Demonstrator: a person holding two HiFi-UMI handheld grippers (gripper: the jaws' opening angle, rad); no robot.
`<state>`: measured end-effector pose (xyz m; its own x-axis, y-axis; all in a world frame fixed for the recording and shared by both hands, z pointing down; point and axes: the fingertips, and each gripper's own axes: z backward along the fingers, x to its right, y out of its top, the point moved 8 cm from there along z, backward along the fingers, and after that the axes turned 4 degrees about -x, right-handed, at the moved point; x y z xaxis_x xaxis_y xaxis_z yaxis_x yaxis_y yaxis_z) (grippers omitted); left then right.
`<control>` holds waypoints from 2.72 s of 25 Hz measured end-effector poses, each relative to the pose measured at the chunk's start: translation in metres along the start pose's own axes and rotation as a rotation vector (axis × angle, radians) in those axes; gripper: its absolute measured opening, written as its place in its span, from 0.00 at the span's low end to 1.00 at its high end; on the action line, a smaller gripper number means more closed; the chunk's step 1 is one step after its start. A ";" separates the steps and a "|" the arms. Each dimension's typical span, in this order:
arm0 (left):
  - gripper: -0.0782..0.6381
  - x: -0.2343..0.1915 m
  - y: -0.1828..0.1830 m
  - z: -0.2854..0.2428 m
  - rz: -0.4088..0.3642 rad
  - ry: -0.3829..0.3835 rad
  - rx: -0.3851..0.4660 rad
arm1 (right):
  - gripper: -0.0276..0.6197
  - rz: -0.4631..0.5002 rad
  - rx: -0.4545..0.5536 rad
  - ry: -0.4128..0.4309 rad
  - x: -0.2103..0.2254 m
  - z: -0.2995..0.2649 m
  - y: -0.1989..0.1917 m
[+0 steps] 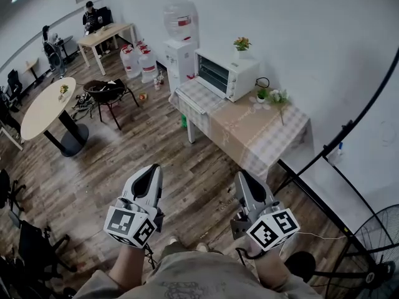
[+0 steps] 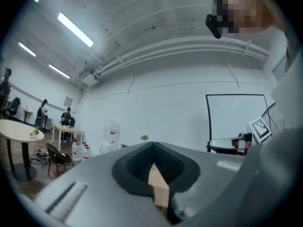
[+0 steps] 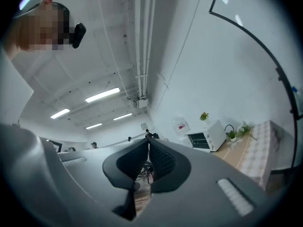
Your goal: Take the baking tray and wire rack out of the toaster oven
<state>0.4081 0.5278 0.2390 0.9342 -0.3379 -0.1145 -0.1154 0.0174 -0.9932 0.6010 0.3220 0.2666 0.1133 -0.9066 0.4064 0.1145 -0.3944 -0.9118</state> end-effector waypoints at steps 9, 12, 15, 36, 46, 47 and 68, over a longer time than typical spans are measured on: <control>0.34 -0.015 -0.007 -0.013 0.342 -0.081 0.134 | 0.39 -0.158 0.016 0.007 0.019 -0.010 -0.006; 0.35 -0.021 -0.010 -0.020 0.328 -0.070 0.120 | 0.39 -0.152 0.006 0.003 0.024 -0.020 -0.007; 0.35 -0.029 -0.015 -0.031 0.322 -0.067 0.105 | 0.39 -0.143 -0.003 -0.003 0.031 -0.032 -0.010; 0.35 -0.198 -0.009 -0.183 0.522 -0.168 0.120 | 0.38 -0.319 0.046 -0.067 0.084 -0.232 -0.014; 0.35 -0.308 -0.007 -0.282 0.680 -0.257 0.099 | 0.36 -0.412 0.082 -0.168 0.113 -0.352 -0.021; 0.35 -0.318 -0.007 -0.291 0.690 -0.262 0.099 | 0.35 -0.424 0.087 -0.172 0.115 -0.362 -0.022; 0.35 -0.409 -0.066 -0.451 1.090 -0.371 0.001 | 0.32 -0.680 0.159 -0.280 0.214 -0.510 -0.062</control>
<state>-0.1183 0.2402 0.3614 0.3806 0.1551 -0.9116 -0.9226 0.1309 -0.3629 0.1144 0.0762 0.3795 0.2109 -0.3908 0.8960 0.3872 -0.8083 -0.4436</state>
